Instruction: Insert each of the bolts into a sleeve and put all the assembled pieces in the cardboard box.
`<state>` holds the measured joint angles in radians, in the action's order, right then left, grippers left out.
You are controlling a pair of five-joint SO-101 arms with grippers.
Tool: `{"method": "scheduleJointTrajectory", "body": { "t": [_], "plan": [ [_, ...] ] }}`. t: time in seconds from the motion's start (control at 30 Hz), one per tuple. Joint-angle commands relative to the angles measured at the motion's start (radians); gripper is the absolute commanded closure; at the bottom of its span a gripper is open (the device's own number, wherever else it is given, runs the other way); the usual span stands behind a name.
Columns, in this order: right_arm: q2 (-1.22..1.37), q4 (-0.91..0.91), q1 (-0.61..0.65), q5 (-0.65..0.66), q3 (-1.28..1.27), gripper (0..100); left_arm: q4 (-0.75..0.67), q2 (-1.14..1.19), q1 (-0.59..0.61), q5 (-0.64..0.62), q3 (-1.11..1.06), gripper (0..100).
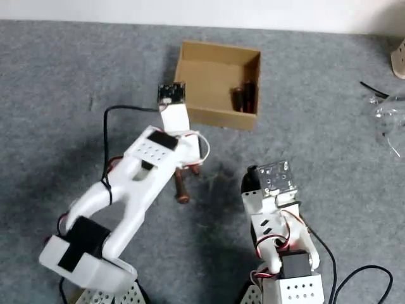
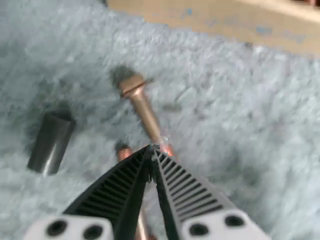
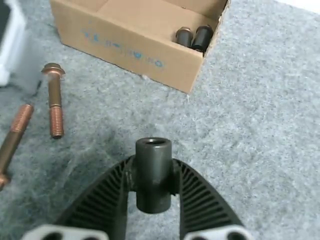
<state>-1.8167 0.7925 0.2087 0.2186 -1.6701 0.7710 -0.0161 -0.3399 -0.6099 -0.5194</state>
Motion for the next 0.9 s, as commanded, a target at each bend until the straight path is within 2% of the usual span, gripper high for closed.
{"method": "scheduleJointTrajectory", "body": {
  "t": [0.0,0.07,0.2,0.27,0.4,0.53,0.73,0.87],
  "plan": [
    [-0.021,-0.045,-0.01,-0.006,-0.107,99.5,-0.009,0.013,-0.025,-0.012,0.107,99],
    [-0.021,-0.045,-0.01,-0.006,-0.108,99.5,-0.009,0.016,-0.028,-0.012,0.12,95],
    [-0.021,-0.045,-0.01,-0.006,-0.108,99.5,-0.009,0.018,-0.021,-0.014,0.133,79],
    [-0.021,-0.045,-0.01,-0.006,-0.108,99.5,-0.008,0.018,-0.019,-0.015,0.124,75],
    [-0.021,-0.045,-0.01,-0.006,-0.108,99.5,0.018,0.021,-0.022,-0.078,0.11,76],
    [-0.021,-0.045,-0.01,-0.006,-0.108,99.5,0.018,0.038,-0.013,-0.091,0.111,78],
    [-0.021,-0.045,-0.01,-0.006,-0.108,99.5,0.021,0.202,0.054,-0.091,0.168,78],
    [-0.021,-0.045,-0.01,-0.006,-0.108,99.5,0.08,0.272,0.082,-0.091,0.234,78]
  ]
}}
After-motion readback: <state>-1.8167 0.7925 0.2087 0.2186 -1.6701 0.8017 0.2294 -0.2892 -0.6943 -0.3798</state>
